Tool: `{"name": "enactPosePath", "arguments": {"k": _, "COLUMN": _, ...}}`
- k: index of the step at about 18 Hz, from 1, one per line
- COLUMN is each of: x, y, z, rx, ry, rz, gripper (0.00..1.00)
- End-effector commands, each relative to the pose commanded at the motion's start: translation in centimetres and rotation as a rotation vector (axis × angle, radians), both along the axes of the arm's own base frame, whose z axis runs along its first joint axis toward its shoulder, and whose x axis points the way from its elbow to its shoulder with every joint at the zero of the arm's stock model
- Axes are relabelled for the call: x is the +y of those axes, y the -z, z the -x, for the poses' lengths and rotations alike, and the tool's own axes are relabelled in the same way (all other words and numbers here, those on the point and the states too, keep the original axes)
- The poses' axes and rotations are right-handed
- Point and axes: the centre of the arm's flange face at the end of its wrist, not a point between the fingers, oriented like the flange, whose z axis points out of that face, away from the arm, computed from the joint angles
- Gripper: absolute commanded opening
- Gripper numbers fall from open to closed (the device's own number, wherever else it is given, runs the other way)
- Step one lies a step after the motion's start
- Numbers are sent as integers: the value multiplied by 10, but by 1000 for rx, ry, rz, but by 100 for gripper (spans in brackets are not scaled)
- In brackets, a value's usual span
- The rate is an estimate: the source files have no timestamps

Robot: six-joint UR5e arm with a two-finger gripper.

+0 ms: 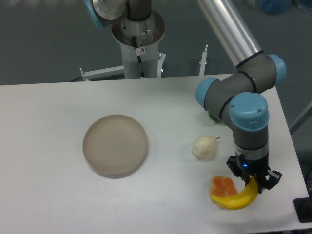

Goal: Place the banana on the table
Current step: 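Lift the yellow banana with the gripper and carry it up past the garlic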

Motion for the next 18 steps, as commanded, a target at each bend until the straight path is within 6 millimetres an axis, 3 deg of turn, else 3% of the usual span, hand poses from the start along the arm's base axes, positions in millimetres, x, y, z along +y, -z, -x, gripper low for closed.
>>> {"name": "enactPosePath", "arguments": {"k": 5, "x": -9, "y": -7, "z": -3, "rx": 2, "ry": 1, "rz": 0, "gripper": 39}}
{"name": "enactPosePath", "arguments": {"k": 13, "x": -33, "y": -33, "z": -29, "rx": 3, "ry": 5, "rz": 3, "gripper": 39}}
{"name": "enactPosePath", "arguments": {"k": 15, "x": -39, "y": -50, "z": -35, "rx": 7, "ry": 5, "rz": -1, "gripper": 39}}
{"name": "enactPosePath", "arguments": {"k": 18, "x": -53, "y": -49, "z": -50, "rx": -15, "ry": 7, "rz": 19, "gripper": 39}}
